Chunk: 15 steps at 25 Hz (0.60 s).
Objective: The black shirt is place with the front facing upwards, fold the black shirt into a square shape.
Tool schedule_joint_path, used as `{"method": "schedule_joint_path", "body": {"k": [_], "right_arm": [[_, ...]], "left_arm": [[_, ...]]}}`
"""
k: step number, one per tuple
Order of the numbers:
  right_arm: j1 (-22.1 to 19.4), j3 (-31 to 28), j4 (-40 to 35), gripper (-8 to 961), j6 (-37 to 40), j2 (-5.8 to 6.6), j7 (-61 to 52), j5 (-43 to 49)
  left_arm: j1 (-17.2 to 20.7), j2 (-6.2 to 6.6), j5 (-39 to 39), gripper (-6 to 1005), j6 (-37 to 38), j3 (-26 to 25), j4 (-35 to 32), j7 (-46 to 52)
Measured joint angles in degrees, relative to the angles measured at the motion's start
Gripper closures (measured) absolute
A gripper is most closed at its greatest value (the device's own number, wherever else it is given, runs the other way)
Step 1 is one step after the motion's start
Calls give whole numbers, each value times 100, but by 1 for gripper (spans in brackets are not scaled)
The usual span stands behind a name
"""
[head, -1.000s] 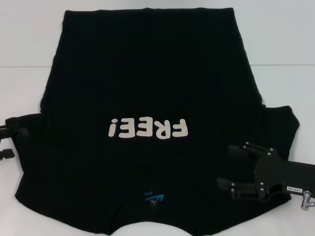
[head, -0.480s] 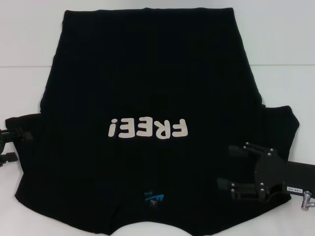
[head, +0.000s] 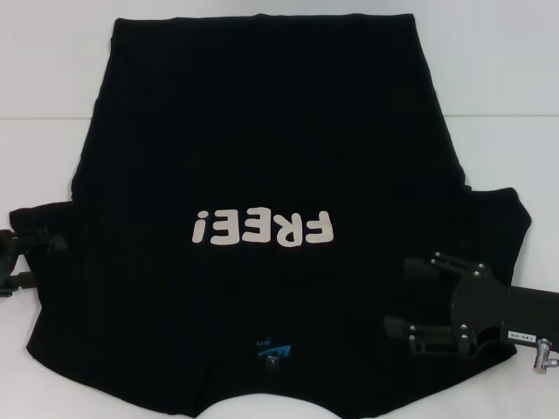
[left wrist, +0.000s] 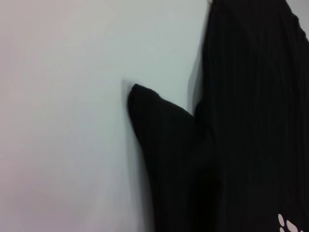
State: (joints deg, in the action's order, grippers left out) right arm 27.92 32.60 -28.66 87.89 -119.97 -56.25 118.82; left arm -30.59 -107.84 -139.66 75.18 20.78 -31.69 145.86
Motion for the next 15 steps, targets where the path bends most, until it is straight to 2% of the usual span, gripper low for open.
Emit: {"method": "schedule_joint_path", "body": {"k": [7, 15], "right_arm": [[14, 0, 1, 12, 0, 0, 0, -9], [2, 0, 2, 11, 0, 0, 0, -18]], "left_arm": [[-2, -18, 0, 155, -21, 33, 13, 16], [35, 45, 0, 155, 84, -18, -35, 29]]}}
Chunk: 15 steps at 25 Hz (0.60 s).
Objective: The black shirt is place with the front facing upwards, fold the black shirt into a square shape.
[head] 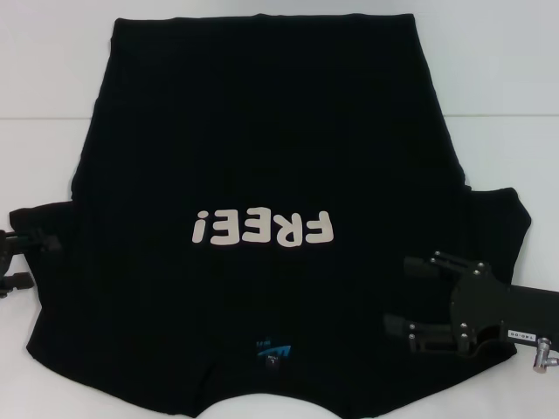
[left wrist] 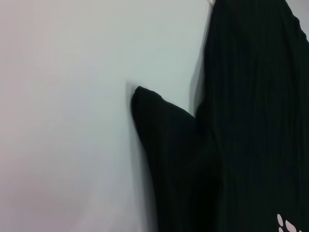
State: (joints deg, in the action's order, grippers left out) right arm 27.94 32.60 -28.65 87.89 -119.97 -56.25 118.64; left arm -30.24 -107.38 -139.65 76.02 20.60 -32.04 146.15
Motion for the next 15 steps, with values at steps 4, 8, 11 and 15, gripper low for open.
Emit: {"method": "schedule_joint_path", "body": {"k": [4, 8, 11, 15], "right_arm": [[-4, 0, 0, 11, 0, 0, 0, 0], [-7, 0, 0, 11, 0, 0, 0, -3], [-9, 0, 0, 12, 0, 0, 0, -4], [-9, 0, 0, 12, 0, 0, 0, -4]], "left_arm": [[13, 21, 0, 156, 68, -7, -3, 1], [6, 22, 0, 156, 75, 39, 7, 1], [-11, 21, -20, 156, 33, 48, 23, 1], [-31, 11, -101, 156, -14, 50, 30, 4]]}}
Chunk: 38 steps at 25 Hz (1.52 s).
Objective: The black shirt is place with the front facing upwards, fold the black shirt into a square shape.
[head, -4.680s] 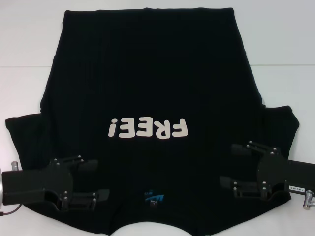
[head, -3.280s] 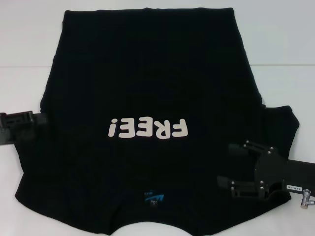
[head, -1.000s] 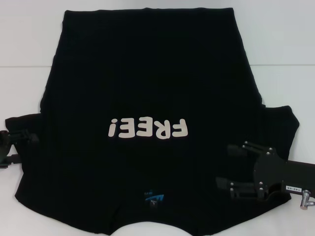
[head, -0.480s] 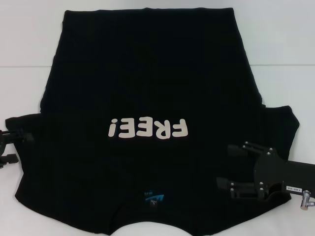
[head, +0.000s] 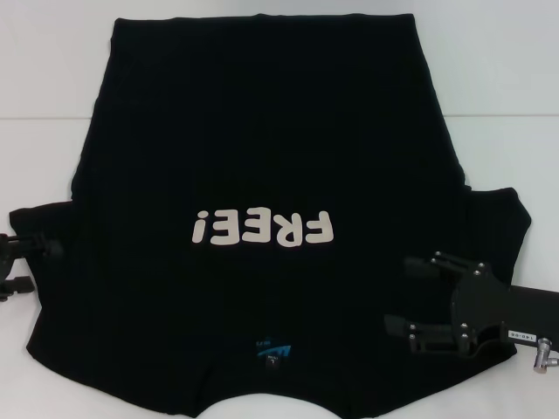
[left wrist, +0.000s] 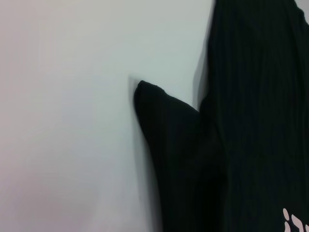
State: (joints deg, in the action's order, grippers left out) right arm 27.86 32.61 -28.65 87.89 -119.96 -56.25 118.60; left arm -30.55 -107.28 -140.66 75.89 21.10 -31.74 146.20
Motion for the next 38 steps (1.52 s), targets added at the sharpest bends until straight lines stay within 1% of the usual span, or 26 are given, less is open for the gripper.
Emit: {"method": "schedule_joint_path", "body": {"k": [18, 38], "right_arm": [[15, 0, 0, 12, 9, 0, 0, -4], [27, 0, 18, 11, 0, 0, 0, -4]], "left_arm": [[-41, -29, -15, 156, -120, -1, 71, 14], [-91, -10, 113, 156, -117, -79, 165, -2]]}}
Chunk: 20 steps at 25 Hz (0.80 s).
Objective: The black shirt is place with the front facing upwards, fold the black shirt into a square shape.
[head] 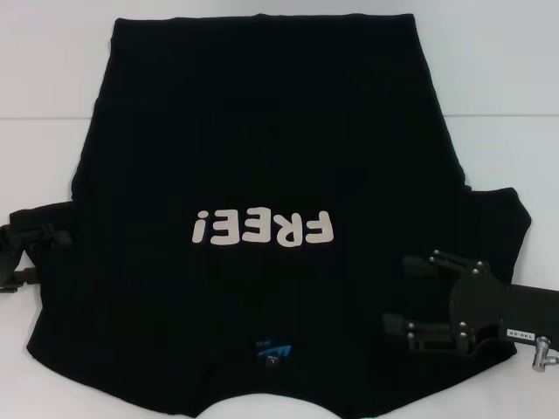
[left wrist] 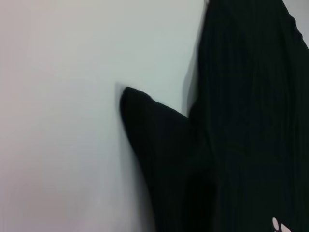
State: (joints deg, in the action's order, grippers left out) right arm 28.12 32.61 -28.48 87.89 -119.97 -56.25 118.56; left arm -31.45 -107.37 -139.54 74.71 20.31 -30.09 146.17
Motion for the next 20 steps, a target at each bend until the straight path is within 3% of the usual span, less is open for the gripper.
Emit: {"method": "schedule_joint_path", "body": {"k": [20], "right_arm": [[5, 0, 27, 11, -10, 0, 3, 0]], "left_arm": [[-50, -33, -83, 163, -227, 79, 6, -101]]}}
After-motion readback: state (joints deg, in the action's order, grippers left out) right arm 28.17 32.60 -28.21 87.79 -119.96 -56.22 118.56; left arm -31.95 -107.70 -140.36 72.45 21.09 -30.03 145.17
